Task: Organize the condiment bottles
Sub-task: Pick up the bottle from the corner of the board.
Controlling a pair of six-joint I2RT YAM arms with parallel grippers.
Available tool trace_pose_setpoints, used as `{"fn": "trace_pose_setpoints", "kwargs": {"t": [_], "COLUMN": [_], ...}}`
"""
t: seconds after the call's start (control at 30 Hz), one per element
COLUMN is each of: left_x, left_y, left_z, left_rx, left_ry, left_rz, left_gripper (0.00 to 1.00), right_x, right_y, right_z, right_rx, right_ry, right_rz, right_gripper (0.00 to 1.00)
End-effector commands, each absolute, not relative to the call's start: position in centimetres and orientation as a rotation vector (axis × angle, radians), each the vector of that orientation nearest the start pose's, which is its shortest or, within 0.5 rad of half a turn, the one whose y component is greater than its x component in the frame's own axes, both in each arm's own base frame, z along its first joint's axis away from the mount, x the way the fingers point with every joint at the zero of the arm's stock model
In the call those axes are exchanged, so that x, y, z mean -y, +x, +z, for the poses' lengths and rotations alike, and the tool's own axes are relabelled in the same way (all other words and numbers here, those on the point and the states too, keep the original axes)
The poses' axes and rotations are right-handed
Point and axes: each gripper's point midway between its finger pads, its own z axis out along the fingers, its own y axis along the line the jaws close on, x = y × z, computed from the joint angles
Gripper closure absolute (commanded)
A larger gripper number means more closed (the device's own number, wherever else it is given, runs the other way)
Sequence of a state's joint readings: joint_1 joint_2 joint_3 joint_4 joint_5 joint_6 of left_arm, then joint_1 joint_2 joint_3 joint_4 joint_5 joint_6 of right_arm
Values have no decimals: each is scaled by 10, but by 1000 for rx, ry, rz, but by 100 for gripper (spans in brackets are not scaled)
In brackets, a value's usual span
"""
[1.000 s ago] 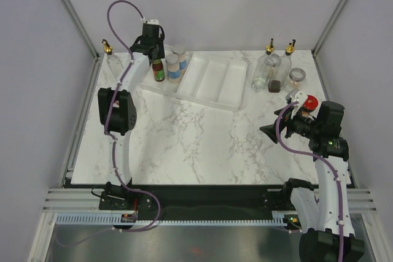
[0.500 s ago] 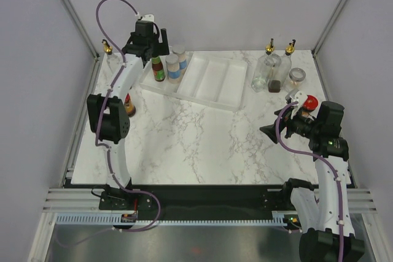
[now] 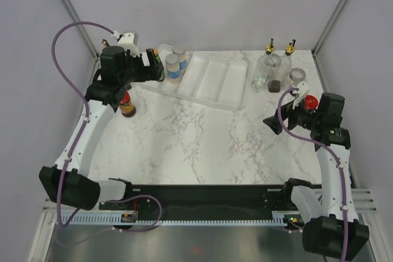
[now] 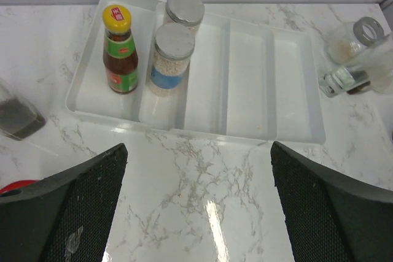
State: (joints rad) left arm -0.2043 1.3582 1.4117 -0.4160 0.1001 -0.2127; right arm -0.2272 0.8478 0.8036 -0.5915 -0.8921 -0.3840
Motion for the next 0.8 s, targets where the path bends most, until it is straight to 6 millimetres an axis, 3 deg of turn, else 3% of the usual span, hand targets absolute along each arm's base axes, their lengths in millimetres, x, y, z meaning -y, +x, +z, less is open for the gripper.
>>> {"fn": "trace_pose_setpoints", "kwargs": {"t": [0.0,0.03,0.07,0.13,0.17,0.23,0.3,0.33,0.53,0.57,0.77], "left_x": [124,125,123,128,127,125,124,122,119,135,123], "left_y": [368,356,343,328,321,304,294,285,263,241,237], "left_z": [300,282,293,292,287,294,288,298,318,299,266], "left_rx": [-1973,-2003,-1962,-1949,-1952,-1914,-1910,-1872,-1780,-1862,-1877], "left_ry": [130,162,169,184,184,193,196,201,215,271,258], "left_rz": [-495,-499,-507,-561,-561,-571,-573,-573,-576,-702,-599], "left_gripper": [0,0,0,0,0,0,0,0,0,0,0], "right_x": [-57,-53,-49,-35,-30,-16,-8,1,23,29,49], "right_y": [273,278,283,296,303,317,328,338,376,382,398], "right_z": [251,254,266,267,276,270,273,265,261,268,268], "right_rx": [-1867,-1877,-1863,-1914,-1908,-1969,-1985,-2021,-2082,-2073,-2088], "right_ry": [-557,-539,-530,-444,-427,-339,-298,-262,-146,-138,-178], "right_rz": [479,455,422,370,347,309,281,254,203,171,41], "right_gripper": [3,4,3,4,4,5,6,7,9,9,5]}}
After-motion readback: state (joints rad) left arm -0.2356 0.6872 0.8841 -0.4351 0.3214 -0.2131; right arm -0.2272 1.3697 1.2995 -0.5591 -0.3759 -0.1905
